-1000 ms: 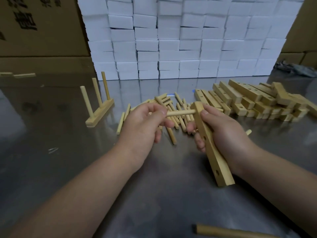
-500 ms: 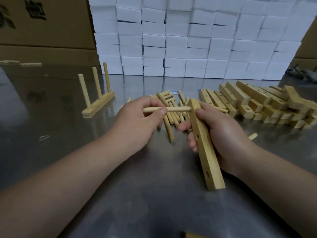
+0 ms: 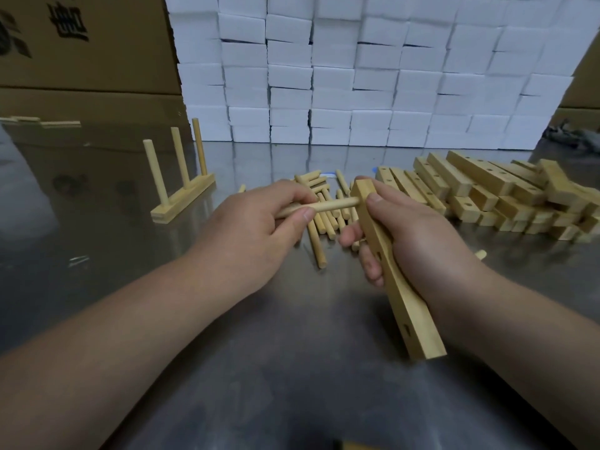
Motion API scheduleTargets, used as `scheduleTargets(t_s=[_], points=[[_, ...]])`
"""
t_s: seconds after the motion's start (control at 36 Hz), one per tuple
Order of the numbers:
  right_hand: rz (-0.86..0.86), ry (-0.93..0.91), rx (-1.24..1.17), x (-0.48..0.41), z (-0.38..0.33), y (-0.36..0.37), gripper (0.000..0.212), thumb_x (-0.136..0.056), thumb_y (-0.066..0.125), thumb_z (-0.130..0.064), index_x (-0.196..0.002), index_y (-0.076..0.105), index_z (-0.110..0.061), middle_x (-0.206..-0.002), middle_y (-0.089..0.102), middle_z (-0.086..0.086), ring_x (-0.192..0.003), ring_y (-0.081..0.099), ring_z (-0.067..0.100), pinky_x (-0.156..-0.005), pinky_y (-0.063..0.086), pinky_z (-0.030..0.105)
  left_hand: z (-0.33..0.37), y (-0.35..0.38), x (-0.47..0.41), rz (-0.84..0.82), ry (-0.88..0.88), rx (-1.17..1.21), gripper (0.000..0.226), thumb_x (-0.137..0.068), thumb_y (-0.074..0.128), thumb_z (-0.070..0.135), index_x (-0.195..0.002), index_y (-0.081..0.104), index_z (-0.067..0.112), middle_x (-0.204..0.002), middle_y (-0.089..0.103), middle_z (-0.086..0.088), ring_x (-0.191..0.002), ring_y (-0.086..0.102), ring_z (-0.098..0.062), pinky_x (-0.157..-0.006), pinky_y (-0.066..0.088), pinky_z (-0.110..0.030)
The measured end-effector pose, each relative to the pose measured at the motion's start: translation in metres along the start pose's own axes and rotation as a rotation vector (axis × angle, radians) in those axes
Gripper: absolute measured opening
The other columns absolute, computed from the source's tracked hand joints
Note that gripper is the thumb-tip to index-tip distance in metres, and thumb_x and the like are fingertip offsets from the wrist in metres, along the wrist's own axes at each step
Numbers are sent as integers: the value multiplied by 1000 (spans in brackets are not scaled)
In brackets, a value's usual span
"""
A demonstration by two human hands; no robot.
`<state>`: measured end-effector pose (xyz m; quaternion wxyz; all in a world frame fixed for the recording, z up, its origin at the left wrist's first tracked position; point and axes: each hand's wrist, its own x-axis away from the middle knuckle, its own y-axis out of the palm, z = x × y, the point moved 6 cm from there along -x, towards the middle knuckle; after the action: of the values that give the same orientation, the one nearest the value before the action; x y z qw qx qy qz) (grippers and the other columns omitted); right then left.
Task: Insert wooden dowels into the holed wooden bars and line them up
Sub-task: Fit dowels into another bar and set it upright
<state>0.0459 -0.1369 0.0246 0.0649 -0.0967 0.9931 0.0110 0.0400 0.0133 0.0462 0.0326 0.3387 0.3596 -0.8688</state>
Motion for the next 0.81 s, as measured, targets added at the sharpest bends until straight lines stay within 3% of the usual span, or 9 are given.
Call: scheduleTargets(t_s=[0.14, 0.28, 0.44, 0.64, 0.69, 0.75, 0.81], points=[[-28, -17, -1, 2, -4, 2, 24, -100, 36, -26, -94, 56, -40, -59, 61, 2, -36, 43, 12, -36, 35, 22, 2, 1, -1, 25, -30, 96, 29, -88, 58, 23, -72, 54, 47, -58, 55, 24, -51, 46, 4, -48, 33, -6], [-24, -37, 30, 4, -6, 2, 24, -100, 36, -27, -107, 52, -43, -58, 59, 0, -37, 43, 12, -36, 36, 22, 0, 2, 0, -1, -101, 174, 27, -89, 55, 23, -69, 57, 42, -47, 50, 22, -45, 42, 2, -42, 31, -7], [-30, -54, 58, 5, -8, 3, 25, -100, 35, -27, -98, 51, -45, -58, 58, 0, -37, 44, 11, -36, 37, 23, 0, 2, -1, -42, -186, 231, 27, -90, 52, 24, -68, 58, 39, -42, 46, 20, -41, 40, 2, -39, 28, -8], [-15, -62, 52, 6, -9, 3, 25, -99, 37, -28, -110, 49, -47, -59, 59, -1, -39, 46, 12, -37, 38, 23, -2, 1, 0, -14, -229, 287, 26, -90, 53, 25, -68, 61, 35, -42, 43, 15, -41, 38, -1, -38, 27, -10], [-1, -72, 25, 6, -9, 3, 27, -99, 38, -28, -116, 45, -47, -59, 60, -2, -40, 46, 12, -38, 38, 23, 3, -2, 0, 33, -213, 234, 18, -88, 53, 30, -72, 60, 35, -47, 48, 17, -44, 42, 1, -40, 30, -9], [45, -85, -17, 4, -9, 1, 27, -100, 38, -27, -121, 45, -42, -57, 60, -2, -39, 46, 11, -38, 38, 23, 10, -5, 1, 66, -183, 108, 10, -81, 52, 45, -90, 54, 40, -69, 54, 22, -61, 49, 6, -52, 35, -7], [142, -87, -56, 0, -10, -9, 24, -100, 37, -26, -122, 47, -27, -55, 60, -3, -38, 45, 11, -37, 37, 22, 20, -14, 2, 122, -81, -25, 42, -76, 50, 56, -114, 46, 38, -95, 42, 23, -87, 44, 6, -77, 37, -18]])
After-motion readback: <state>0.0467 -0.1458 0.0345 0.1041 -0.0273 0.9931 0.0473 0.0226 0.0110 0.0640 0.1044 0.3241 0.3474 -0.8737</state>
